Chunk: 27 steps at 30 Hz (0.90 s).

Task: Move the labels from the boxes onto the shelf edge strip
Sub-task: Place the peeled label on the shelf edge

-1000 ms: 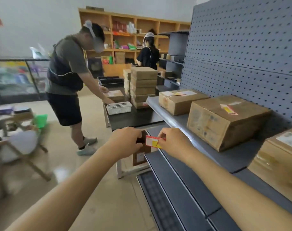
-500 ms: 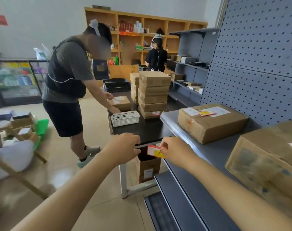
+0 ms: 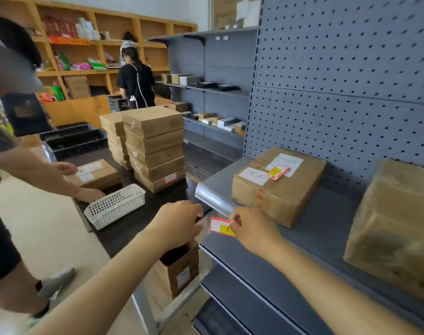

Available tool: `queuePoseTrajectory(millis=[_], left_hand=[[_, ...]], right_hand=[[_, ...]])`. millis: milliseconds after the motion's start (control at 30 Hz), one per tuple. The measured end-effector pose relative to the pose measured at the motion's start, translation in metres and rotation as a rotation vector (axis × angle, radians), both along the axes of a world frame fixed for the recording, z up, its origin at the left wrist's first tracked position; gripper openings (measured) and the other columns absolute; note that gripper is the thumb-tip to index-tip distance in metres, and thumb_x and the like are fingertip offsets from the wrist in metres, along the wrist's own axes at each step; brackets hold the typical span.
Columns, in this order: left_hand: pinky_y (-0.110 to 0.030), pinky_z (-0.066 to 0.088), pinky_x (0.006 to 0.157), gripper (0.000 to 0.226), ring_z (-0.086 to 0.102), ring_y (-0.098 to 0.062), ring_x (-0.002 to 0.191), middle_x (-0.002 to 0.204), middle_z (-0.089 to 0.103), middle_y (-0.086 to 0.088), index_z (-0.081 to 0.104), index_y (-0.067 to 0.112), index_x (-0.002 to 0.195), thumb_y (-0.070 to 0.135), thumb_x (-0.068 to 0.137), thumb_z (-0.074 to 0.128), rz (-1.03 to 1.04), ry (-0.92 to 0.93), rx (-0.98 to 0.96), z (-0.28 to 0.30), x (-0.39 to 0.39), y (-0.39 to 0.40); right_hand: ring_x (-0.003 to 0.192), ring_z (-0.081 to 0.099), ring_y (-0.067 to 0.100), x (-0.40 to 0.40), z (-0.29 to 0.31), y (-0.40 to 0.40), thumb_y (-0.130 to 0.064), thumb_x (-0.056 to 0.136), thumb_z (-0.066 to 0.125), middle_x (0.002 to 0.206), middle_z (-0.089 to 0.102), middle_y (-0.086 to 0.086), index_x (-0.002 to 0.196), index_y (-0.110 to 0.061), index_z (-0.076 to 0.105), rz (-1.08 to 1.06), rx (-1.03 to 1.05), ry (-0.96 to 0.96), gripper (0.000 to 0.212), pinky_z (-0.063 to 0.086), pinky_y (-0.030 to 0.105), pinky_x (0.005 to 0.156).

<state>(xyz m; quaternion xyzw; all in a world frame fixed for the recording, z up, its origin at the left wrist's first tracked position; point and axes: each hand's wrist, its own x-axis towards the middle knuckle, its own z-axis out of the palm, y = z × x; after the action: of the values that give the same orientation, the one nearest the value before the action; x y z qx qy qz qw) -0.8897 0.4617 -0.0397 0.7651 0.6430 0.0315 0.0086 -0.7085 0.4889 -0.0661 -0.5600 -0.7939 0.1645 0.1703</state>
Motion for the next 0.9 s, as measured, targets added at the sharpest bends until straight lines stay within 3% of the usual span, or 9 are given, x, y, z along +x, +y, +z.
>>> queuePoseTrajectory(millis=[167,333,567,900], left_hand=[[-0.029,0.047,0.087,0.03,0.06,-0.017,0.104,0.121,0.062,0.006,0.054,0.03,0.119,0.035,0.09,0.055,-0.168,-0.031,-0.011,-0.018,0.027,0.054],[-0.03,0.047,0.09,0.03,0.06,-0.018,0.106,0.119,0.063,0.007,0.056,0.027,0.12,0.032,0.091,0.05,-0.305,-0.014,-0.022,-0.035,0.054,0.096],[-0.028,0.049,0.084,0.018,0.063,-0.016,0.1,0.113,0.066,0.01,0.06,0.035,0.106,0.039,0.09,0.053,-0.406,-0.009,-0.064,-0.047,0.049,0.128],[-0.034,0.051,0.081,0.022,0.064,-0.027,0.095,0.111,0.065,-0.005,0.061,0.02,0.107,0.016,0.092,0.046,-0.626,0.047,-0.048,-0.049,0.038,0.134]], right_hand=[[0.09,0.065,0.027,0.028,0.0,0.021,-0.022,0.092,0.049,0.098,0.072,0.006,0.092,-0.018,0.068,-0.195,0.004,-0.011,0.02,0.054,0.034,0.074],[0.088,0.063,0.023,0.048,-0.003,0.036,-0.02,0.091,0.049,0.096,0.071,0.0,0.091,-0.021,0.068,-0.285,0.03,-0.014,0.018,0.046,0.028,0.068],[0.083,0.063,0.023,0.044,-0.011,0.036,-0.022,0.093,0.049,0.096,0.07,0.0,0.095,-0.02,0.067,-0.364,0.078,-0.041,0.019,0.054,0.039,0.072],[0.087,0.062,0.015,0.018,-0.011,0.029,-0.025,0.092,0.053,0.099,0.069,-0.006,0.097,-0.024,0.068,-0.53,0.086,-0.019,0.015,0.053,0.035,0.072]])
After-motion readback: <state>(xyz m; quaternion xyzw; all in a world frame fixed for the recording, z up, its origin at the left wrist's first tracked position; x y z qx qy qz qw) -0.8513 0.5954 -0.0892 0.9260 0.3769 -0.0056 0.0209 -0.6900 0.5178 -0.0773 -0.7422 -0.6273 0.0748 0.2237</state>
